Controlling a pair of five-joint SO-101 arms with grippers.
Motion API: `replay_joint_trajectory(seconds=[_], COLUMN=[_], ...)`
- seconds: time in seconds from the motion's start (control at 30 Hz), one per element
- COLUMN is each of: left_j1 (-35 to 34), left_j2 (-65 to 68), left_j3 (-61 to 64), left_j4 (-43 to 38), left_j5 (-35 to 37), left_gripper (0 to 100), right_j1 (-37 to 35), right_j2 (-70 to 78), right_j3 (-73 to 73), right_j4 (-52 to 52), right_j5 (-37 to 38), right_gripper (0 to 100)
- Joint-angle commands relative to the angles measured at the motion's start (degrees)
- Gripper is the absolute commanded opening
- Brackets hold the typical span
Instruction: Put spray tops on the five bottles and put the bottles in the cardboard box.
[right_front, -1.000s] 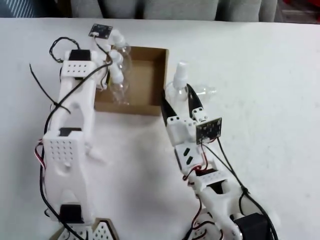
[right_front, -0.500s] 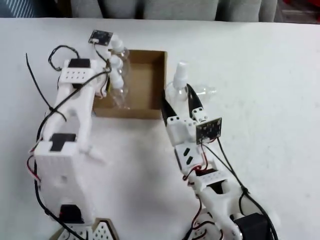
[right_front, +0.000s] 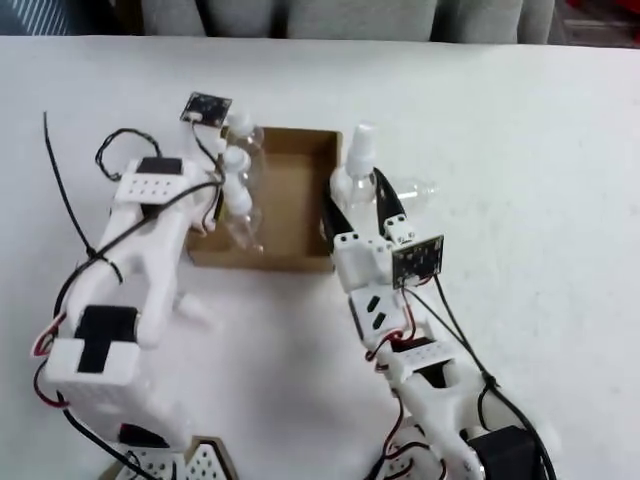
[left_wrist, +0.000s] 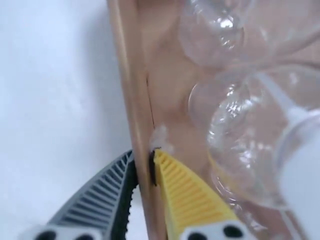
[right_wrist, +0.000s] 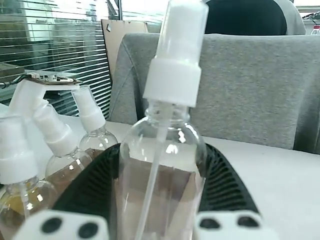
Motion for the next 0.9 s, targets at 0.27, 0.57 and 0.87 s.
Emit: replay_joint_trajectory(seconds=[0.27, 0.57, 0.87], left_j1=[1.5, 1.2, -0.9], left_j2=[-6.3, -8.5, -8.7], left_j3=[11.0, 13.3, 12.7], left_j4=[0.0, -3.6, -3.4], left_j5=[3.6, 7.2, 10.6], left_gripper=[2, 10, 19], right_j1=[0.5, 0.5, 0.5], right_j2=[-1.8, -1.8, -1.8], right_j3=[-0.4, -0.4, -0.4], right_j4=[0.0, 0.0, 0.0], right_j5=[-0.6, -0.6, -0.6], right_gripper=[1.5, 1.5, 1.5])
